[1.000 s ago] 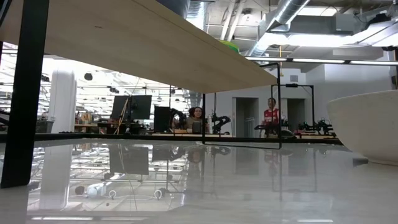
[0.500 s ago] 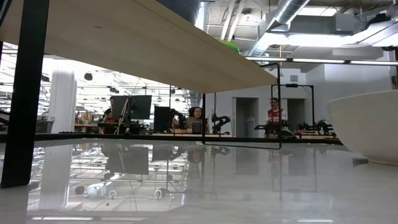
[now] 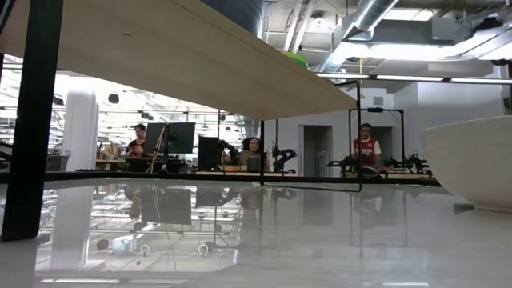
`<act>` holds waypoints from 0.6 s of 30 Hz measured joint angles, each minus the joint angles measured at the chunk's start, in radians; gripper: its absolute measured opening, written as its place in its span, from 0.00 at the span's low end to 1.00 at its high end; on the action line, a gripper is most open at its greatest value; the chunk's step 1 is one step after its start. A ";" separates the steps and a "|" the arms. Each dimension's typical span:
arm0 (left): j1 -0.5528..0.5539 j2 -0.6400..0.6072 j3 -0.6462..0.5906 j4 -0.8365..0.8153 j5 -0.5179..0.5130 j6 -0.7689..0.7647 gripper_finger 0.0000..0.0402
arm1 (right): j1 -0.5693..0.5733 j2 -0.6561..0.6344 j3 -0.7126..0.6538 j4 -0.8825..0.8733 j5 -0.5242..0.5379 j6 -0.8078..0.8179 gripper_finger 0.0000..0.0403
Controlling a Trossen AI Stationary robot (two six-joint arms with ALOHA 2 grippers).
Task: Place and stack bowls onto a shelf
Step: Stack the pink bowl onto the green bowl on the shelf
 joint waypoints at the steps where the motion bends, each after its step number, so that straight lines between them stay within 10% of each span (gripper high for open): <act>1: 0.001 -0.014 0.000 0.022 0.009 -0.091 0.19 | 0.000 0.000 0.000 0.000 0.000 -0.001 0.28; 12: -0.199 -0.169 -0.277 0.337 -0.364 -0.489 0.00 | -0.032 0.002 0.000 0.000 0.001 -0.057 0.28; 18: -0.206 -0.202 -0.521 0.724 -0.381 -0.400 0.00 | -0.055 0.002 0.000 0.000 0.001 -0.088 0.28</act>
